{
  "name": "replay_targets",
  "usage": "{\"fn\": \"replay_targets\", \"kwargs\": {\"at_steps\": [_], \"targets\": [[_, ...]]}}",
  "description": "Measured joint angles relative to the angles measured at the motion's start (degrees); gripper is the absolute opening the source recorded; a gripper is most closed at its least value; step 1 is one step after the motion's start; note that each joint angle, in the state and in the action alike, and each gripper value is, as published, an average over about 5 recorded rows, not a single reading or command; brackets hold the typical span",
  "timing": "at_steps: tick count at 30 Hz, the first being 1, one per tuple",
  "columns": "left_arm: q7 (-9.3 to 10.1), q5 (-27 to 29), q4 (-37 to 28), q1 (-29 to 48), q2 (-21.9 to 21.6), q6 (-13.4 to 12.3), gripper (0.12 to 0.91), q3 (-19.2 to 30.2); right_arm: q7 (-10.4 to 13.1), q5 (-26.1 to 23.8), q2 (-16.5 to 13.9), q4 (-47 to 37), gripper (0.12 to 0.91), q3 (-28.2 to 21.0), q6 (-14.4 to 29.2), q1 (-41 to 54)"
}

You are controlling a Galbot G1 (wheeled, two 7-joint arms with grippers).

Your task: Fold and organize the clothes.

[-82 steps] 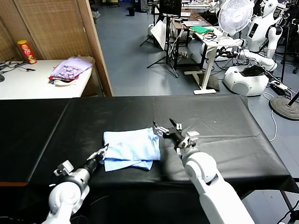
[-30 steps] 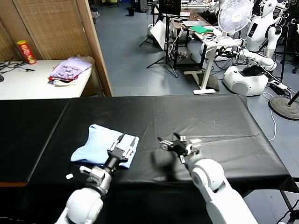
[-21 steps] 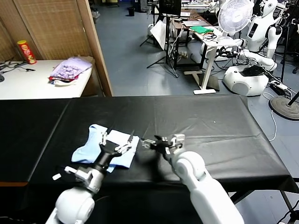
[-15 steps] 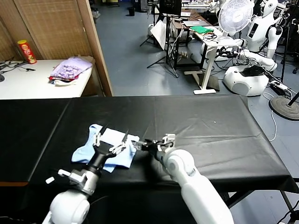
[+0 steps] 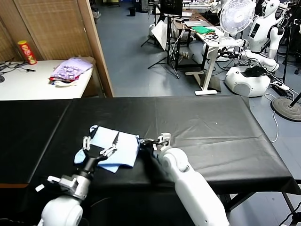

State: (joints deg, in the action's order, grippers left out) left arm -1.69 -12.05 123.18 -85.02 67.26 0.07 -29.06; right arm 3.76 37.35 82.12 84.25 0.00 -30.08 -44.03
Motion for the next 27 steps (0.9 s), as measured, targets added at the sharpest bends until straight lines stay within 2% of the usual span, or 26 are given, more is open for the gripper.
{"fn": "replay_targets", "kwargs": {"at_steps": [7,10,13,20,23,27], "targets": [[1.48,-1.2,-1.1,-1.7,0.2,0.8,0.798,-1.8,-7.1,-14.3,-3.1,-1.3,0.13,-1.4,7.8,0.8],[2.29,-2.6,-1.8,-2.6,-0.1,2.1,0.798,-2.5,-7.9,-17.4,-5.6,0.8,0.218,-1.2,9.5,-0.2],[3.46,-3.9,-2.1,-3.8,-0.6,3.8,0.798,-2.9,-7.0,-18.1,-8.5,4.2,0.375,-0.3,10.0,-2.1],[6.92,-7.3,-1.7,-6.5,-1.3,7.7,0.798,-2.9,-2.1,-17.0,-15.4,15.1,0.722,4.4,10.7,-9.8],[8.22,-8.7,-0.5,-8.0,-1.9,8.7,0.798,-3.1,0.1,-17.3,-17.5,20.6,0.787,7.4,11.1,-15.0],[9.14,-10.3,1.5,-11.2,-2.6,8.9,0.798,-4.2,2.3,-17.7,-19.3,27.7,0.797,11.3,12.1,-23.0]]}}
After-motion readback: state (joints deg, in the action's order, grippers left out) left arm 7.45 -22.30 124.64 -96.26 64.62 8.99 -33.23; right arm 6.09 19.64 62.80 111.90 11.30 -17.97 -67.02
